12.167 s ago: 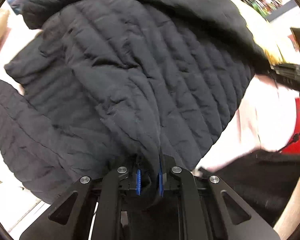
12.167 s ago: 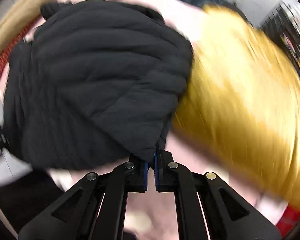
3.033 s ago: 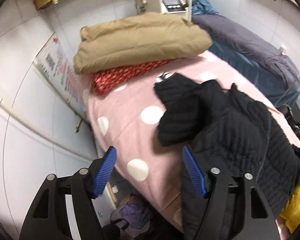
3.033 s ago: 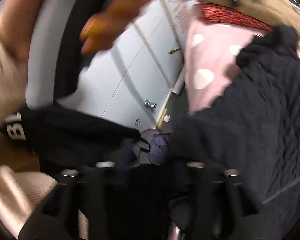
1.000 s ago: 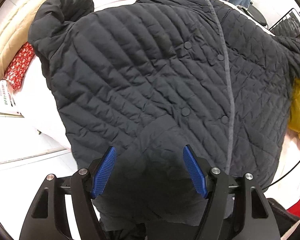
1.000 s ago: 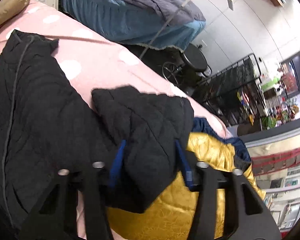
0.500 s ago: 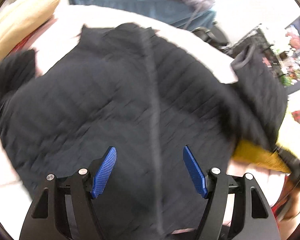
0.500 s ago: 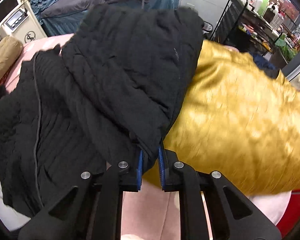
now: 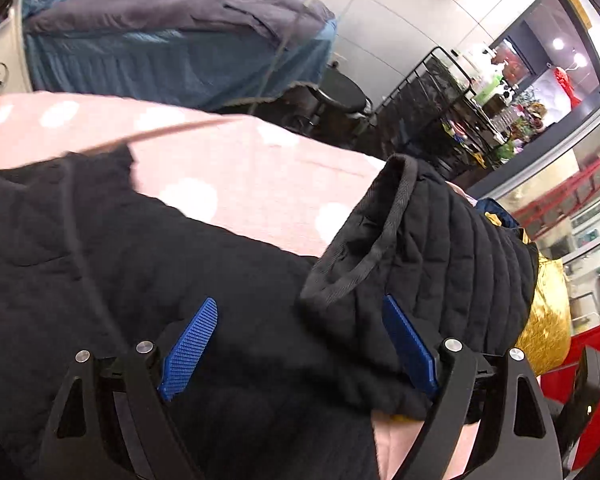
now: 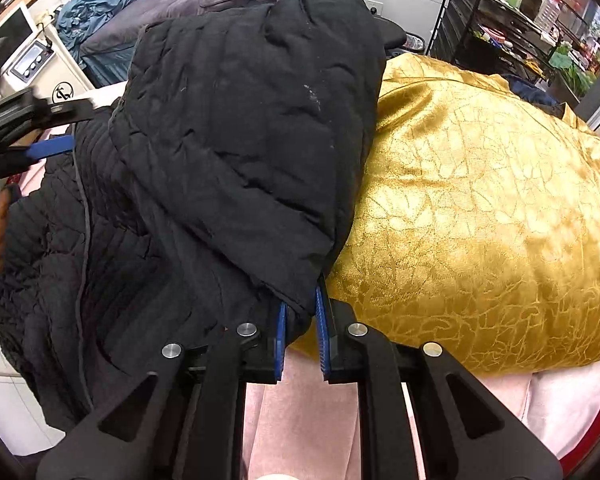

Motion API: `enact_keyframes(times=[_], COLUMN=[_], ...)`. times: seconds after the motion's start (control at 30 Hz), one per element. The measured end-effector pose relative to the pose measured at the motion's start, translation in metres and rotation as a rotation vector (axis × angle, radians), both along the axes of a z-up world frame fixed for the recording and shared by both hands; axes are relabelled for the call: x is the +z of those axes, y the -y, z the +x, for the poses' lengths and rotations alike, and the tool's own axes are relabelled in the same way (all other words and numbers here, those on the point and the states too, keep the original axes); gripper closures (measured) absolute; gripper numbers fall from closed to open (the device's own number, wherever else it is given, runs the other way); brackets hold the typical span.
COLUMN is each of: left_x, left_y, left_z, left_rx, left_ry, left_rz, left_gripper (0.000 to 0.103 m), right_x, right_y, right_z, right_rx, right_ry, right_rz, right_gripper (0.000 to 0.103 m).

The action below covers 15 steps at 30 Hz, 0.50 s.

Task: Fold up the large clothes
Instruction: 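Grasp the hood with the right gripper while the left gripper grasps the jacket front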

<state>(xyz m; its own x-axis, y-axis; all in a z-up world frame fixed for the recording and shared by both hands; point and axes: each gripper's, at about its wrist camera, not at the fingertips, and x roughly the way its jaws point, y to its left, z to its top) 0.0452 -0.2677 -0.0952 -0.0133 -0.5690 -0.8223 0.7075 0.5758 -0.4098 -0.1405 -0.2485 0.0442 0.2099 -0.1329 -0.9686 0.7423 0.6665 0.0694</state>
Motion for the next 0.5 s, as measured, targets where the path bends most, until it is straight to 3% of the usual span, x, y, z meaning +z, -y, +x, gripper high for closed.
enact_keyframes(times=[0.23, 0.3, 0.33, 0.4, 0.43, 0.47, 0.5], left_x=[-0.027, -0.028, -0.026, -0.019, -0.015, -0.009, -0.003], left_y=[0.021, 0.025, 0.028, 0.031, 0.030, 0.029, 0.026], left_z=[0.003, 0.001, -0.001, -0.008, -0.009, -0.010, -0.010], left_rx=[-0.004, -0.016, -0.027, -0.047, -0.049, -0.046, -0.040], left_ry=[-0.203, -0.244, -0.259, -0.232, -0.215, -0.196, -0.181], left_rz=[-0.088, -0.111, -0.115, -0.111, -0.107, -0.110, -0.119], left_gripper=[0.023, 0.041, 0.045, 0.073, 0.079, 0.092, 0.093], right_x=[-0.006, -0.008, -0.009, -0.009, -0.009, -0.009, -0.009], right_y=[0.009, 0.011, 0.013, 0.014, 0.013, 0.012, 0.011], right_z=[-0.003, -0.002, -0.002, 0.000, 0.000, 0.001, 0.001], right_rx=[-0.011, -0.011, -0.010, -0.007, -0.007, -0.008, -0.008], right_ry=[0.008, 0.002, 0.001, -0.008, -0.009, -0.011, -0.012], right_rz=[0.018, 0.021, 0.021, 0.018, 0.017, 0.016, 0.016], right_gripper=[0.090, 0.090, 0.090, 0.090, 0.089, 0.090, 0.090])
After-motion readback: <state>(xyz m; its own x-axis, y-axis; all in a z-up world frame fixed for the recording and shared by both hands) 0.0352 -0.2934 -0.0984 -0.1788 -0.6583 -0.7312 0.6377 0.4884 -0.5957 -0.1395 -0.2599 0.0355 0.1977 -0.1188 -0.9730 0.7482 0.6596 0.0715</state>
